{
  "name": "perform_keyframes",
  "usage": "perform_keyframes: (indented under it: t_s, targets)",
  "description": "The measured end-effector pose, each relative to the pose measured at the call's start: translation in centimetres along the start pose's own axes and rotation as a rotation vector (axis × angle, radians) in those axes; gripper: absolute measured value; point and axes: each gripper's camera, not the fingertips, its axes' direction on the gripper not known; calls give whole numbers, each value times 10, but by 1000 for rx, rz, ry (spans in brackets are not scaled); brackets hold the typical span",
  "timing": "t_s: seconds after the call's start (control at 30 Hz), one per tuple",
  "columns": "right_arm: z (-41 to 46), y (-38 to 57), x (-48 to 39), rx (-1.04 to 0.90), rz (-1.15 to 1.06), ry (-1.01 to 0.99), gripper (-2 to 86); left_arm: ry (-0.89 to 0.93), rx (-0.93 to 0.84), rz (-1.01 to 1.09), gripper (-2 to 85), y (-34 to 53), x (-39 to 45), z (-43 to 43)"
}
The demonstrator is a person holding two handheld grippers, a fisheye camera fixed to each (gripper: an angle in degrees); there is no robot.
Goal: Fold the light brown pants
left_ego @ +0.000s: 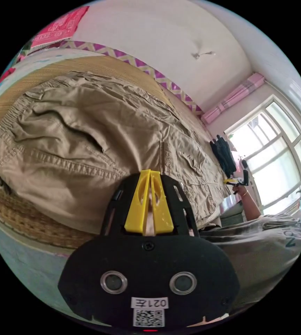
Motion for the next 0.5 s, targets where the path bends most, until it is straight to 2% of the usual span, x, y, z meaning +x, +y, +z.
perform_keyframes:
  t_s: [0.1,0.2,0.3,0.37,0.5]
  targets:
    - [-16,22,2,-20,41,50,-8,-64,-21,42,-9,16,19,-8]
    - [-44,53,-1,71,108,69,-3,-69,12,36,-9,35,22,-27]
    - [-75,90,-3,198,199,44,15,-117,231,3,-7,71,9,-82]
    - [-91,118,-10,238,260,42,45,-109,352,-173,-3,102,-29,-122]
    - [-102,164,-7,285,404,-15,65,-91,433,-387,52,139,-80,-152]
